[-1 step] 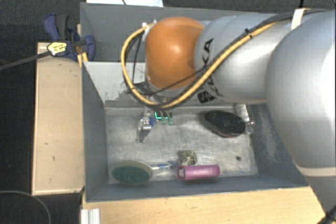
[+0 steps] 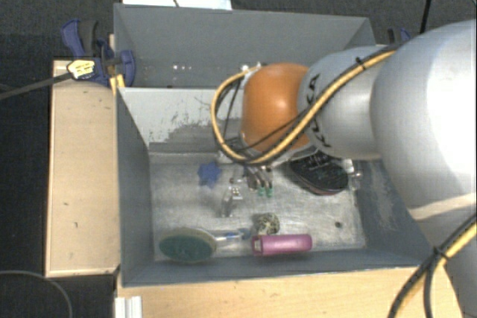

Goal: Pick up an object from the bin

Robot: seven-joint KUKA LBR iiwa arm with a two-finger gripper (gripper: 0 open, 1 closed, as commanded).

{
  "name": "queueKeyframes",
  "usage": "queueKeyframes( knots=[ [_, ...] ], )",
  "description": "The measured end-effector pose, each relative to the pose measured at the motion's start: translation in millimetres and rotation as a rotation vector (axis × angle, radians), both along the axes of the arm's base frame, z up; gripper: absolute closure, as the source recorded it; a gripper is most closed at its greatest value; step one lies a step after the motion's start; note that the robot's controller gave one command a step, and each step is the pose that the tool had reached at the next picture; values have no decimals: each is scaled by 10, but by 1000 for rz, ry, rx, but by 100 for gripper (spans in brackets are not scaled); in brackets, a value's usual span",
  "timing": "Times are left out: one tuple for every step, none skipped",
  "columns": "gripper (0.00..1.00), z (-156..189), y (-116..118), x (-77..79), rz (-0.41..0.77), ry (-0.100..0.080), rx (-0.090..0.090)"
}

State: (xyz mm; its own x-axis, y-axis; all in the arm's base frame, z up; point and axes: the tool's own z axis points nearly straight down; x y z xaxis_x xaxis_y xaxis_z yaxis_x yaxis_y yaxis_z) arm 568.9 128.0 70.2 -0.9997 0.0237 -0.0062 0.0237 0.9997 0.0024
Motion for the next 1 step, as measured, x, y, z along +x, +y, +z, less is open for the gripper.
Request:
queueKeyframes(
  knots=[
    [0, 506, 466, 167, 111, -2, 1]
  ],
)
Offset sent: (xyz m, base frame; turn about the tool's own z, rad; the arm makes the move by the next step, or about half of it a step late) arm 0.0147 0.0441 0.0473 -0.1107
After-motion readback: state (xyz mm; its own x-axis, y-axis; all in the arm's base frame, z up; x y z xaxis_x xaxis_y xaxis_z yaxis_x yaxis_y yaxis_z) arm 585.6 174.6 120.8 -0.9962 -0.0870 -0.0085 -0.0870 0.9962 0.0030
